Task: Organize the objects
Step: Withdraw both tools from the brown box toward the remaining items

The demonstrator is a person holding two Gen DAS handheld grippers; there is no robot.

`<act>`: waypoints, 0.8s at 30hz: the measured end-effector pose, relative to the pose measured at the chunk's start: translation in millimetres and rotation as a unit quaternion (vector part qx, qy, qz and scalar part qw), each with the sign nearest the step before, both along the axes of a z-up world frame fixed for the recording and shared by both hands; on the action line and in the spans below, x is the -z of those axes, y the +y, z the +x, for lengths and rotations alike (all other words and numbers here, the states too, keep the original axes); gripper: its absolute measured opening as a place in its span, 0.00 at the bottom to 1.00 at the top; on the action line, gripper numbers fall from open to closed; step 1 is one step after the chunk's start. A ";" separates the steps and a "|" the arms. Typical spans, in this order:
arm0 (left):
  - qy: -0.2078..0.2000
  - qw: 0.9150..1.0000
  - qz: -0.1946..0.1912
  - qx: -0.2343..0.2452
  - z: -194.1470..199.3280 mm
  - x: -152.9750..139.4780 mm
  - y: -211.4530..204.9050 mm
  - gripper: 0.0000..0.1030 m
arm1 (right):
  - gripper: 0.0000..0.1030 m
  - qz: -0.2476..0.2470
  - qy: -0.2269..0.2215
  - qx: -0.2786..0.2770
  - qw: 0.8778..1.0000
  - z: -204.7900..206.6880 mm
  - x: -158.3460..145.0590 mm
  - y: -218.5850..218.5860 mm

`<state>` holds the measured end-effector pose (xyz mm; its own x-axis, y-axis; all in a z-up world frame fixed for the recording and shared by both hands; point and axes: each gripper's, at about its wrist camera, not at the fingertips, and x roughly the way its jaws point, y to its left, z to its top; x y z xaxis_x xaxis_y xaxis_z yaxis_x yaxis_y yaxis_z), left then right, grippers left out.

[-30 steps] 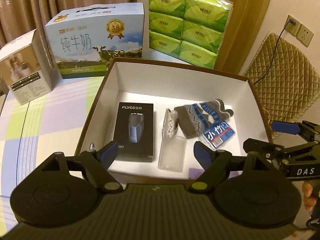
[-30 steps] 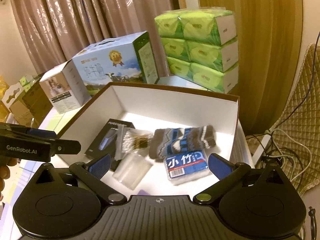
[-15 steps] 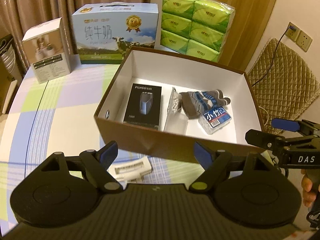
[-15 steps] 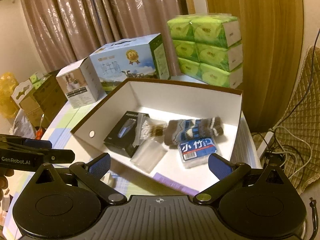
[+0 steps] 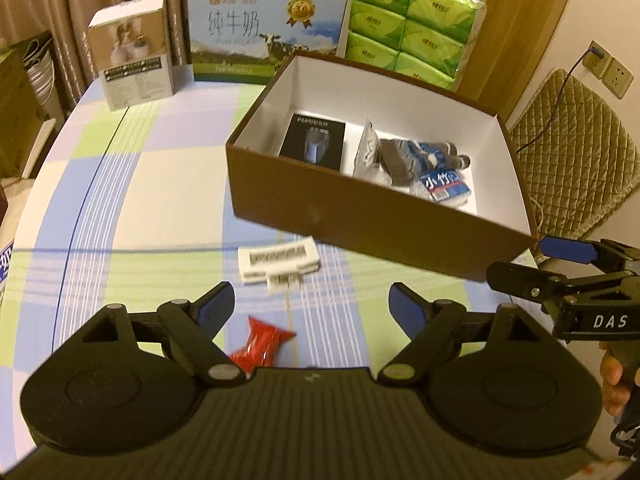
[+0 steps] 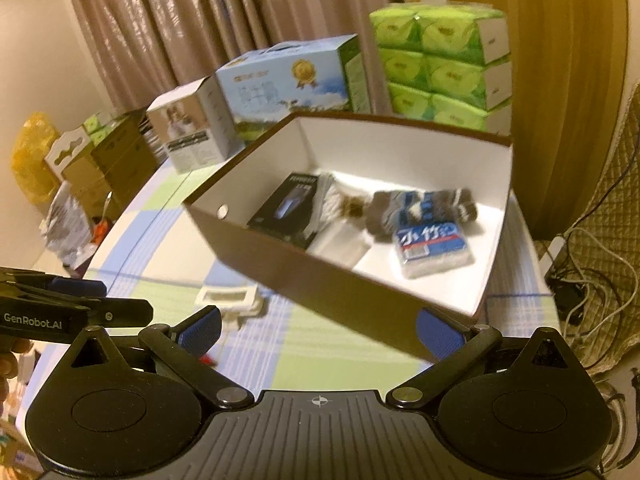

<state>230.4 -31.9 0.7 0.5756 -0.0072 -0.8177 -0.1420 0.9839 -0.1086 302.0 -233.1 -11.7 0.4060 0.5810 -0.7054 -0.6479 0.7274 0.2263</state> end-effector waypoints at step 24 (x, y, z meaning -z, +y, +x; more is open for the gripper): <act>0.047 0.998 -0.006 -0.042 -67.9 33.4 12.0 0.81 | 0.98 -0.032 0.042 -0.063 0.997 -50.2 39.4 13.8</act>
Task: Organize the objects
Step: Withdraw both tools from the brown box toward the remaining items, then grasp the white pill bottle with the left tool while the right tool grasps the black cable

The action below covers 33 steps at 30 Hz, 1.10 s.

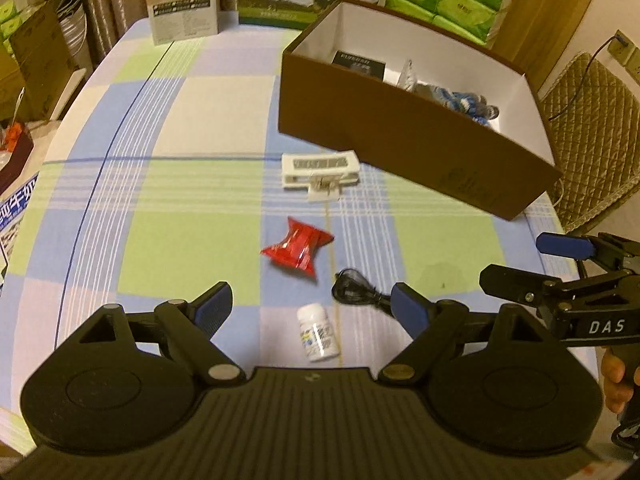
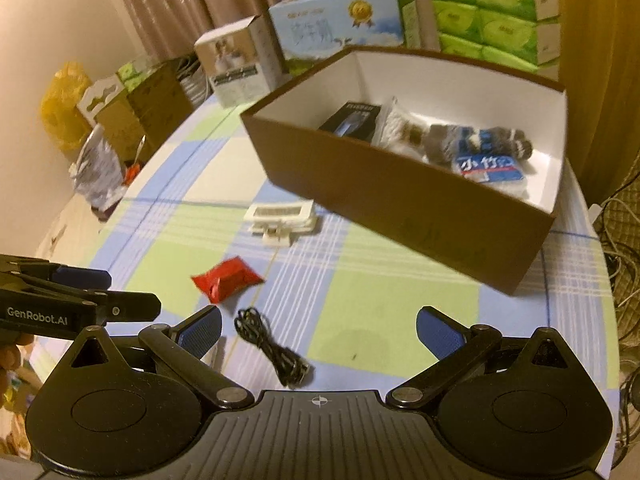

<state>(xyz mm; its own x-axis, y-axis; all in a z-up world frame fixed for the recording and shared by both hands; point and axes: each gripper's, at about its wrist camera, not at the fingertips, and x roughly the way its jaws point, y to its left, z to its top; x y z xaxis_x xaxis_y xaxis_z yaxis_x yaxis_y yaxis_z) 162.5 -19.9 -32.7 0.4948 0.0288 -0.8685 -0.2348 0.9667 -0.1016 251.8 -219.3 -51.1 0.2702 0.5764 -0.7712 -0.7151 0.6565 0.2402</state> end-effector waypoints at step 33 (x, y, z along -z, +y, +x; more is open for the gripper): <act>0.055 0.997 -0.007 -0.044 -11.7 59.2 26.5 0.81 | 0.35 -0.056 -0.030 -0.193 0.979 -22.4 80.8 67.2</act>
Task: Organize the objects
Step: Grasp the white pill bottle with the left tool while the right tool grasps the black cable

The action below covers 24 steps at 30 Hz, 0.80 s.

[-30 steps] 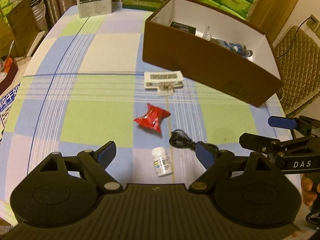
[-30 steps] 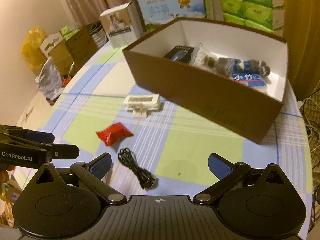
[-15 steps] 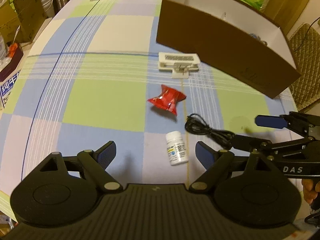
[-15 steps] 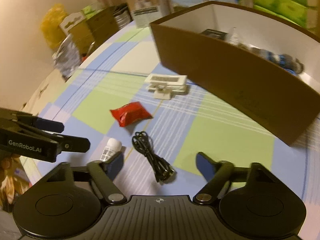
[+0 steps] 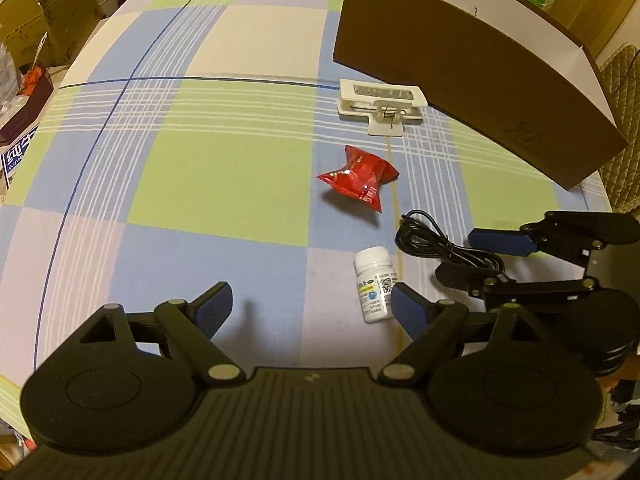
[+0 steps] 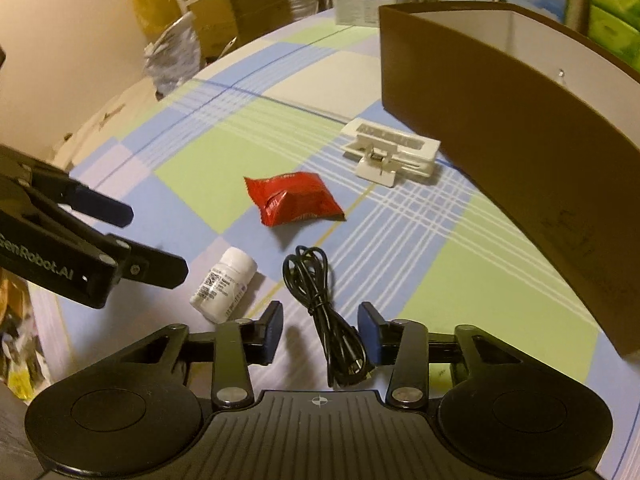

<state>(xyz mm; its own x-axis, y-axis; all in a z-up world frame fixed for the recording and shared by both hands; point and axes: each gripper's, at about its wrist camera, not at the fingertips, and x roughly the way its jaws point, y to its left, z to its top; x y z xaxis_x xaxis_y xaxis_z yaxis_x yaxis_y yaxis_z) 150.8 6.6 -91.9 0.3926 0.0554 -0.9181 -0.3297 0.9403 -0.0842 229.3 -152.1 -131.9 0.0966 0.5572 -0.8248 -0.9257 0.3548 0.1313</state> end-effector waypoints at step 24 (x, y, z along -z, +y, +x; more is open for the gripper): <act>-0.011 0.996 -0.012 0.084 28.9 31.7 -33.6 0.32 | 0.17 -0.017 0.028 0.101 0.994 33.3 -0.2 -51.8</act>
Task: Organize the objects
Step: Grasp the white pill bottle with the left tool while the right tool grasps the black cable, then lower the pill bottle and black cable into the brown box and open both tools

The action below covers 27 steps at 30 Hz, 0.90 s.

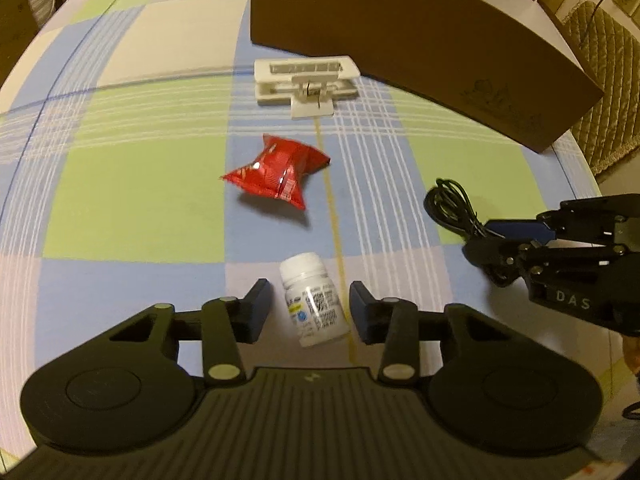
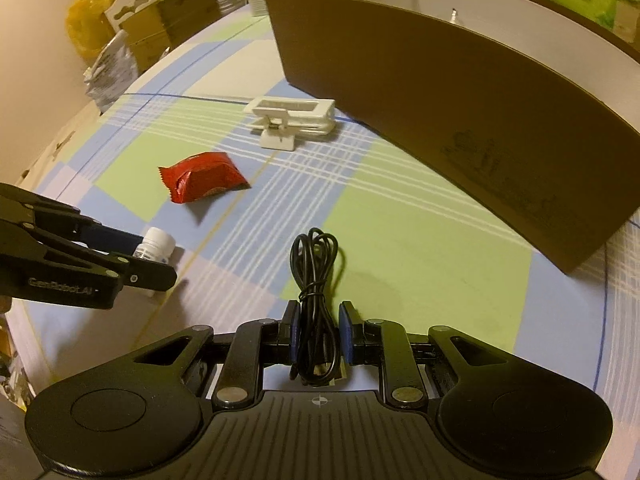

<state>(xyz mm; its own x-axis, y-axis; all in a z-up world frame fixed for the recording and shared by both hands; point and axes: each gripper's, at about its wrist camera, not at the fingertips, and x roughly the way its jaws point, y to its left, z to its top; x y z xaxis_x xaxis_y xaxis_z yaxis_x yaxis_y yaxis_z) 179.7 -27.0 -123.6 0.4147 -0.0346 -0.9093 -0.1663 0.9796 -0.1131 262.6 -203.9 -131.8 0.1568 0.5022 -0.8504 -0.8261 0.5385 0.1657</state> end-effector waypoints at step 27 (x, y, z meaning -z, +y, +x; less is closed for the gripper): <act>-0.002 1.000 0.014 -0.027 -28.4 -2.7 13.6 0.23 | 0.11 0.002 -0.017 -0.006 1.000 -9.3 3.5 12.0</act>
<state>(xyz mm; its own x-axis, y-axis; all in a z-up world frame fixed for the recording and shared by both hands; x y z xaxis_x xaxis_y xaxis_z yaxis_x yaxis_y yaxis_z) 151.3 -13.4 -120.9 0.4189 0.0137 -0.9079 -0.2181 0.9721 -0.0860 253.2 -191.9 -135.3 0.1802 0.5083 -0.8421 -0.8376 0.5281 0.1395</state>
